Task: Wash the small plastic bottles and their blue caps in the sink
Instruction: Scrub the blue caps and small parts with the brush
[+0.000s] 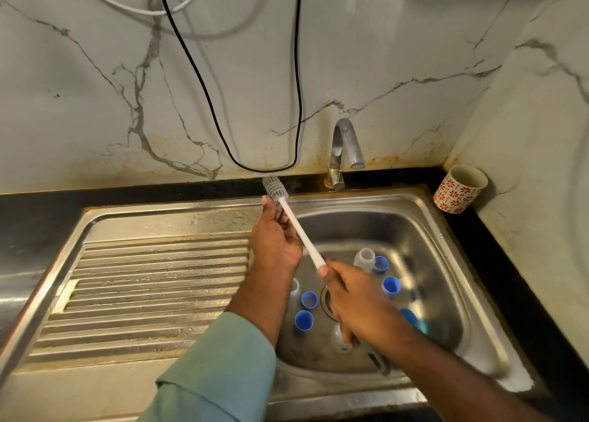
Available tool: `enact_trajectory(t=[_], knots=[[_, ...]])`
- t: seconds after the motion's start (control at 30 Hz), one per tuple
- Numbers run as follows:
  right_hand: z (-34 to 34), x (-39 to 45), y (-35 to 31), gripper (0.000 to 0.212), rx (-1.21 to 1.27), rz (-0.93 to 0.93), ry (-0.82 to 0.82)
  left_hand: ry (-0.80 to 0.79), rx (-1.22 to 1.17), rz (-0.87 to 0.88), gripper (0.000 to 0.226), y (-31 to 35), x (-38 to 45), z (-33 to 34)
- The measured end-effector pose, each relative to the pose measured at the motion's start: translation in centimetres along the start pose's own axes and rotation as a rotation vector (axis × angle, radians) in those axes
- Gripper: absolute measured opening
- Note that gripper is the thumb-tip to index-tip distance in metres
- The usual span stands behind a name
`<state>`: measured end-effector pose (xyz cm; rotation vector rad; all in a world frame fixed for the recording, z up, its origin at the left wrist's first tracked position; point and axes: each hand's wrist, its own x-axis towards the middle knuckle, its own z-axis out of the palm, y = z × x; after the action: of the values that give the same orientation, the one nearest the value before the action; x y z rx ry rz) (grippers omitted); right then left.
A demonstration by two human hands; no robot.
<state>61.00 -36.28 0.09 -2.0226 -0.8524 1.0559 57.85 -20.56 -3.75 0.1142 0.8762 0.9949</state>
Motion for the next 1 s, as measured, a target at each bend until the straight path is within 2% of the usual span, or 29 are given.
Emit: enact_trajectory(t=[0.1, 0.2, 0.33, 0.4, 0.5, 0.57, 0.63, 0.73, 0.83, 1.0], knots=[[-0.8, -0.1, 0.2, 0.02, -0.001, -0.031, -0.009, 0.028, 0.009, 0.026, 0.021, 0.8, 0.1, -0.2], [-1.1, -1.6, 0.9, 0.023, -0.128, -0.037, -0.054, 0.093, 0.04, 0.073, 0.02, 1.7, 0.3, -0.5], [-1.6, 1.0, 0.7, 0.019, -0.056, 0.016, 0.021, 0.004, 0.291, 0.128, 0.015, -0.2, 0.0, -1.9], [-2.2, 0.4, 1.0, 0.018, -0.033, 0.022, 0.012, 0.04, 0.366, 0.2, 0.012, 0.3, 0.7, -2.3], [-1.9, -1.5, 1.8, 0.021, -0.074, -0.004, -0.063, 0.047, 0.528, 0.359, 0.022, 1.2, 1.6, -2.7], [-1.2, -0.7, 1.7, 0.021, -0.044, 0.013, -0.04, -0.003, 0.672, 0.424, 0.026, 0.7, 1.4, -2.7], [-1.0, -0.1, 1.6, 0.021, -0.033, 0.01, -0.03, -0.003, 0.689, 0.439, 0.026, 0.8, 1.4, -2.6], [-1.1, -0.9, 2.0, 0.019, -0.091, -0.03, -0.053, 0.085, 0.592, 0.395, 0.02, 1.6, 1.8, -2.4], [-1.0, 0.2, 1.4, 0.024, -0.101, 0.003, -0.004, 0.013, 0.617, 0.366, 0.023, 0.3, 1.0, -2.2], [-1.6, -0.5, 1.6, 0.02, -0.082, -0.035, -0.038, 0.01, 0.752, 0.514, 0.026, 0.9, 1.7, -2.5]])
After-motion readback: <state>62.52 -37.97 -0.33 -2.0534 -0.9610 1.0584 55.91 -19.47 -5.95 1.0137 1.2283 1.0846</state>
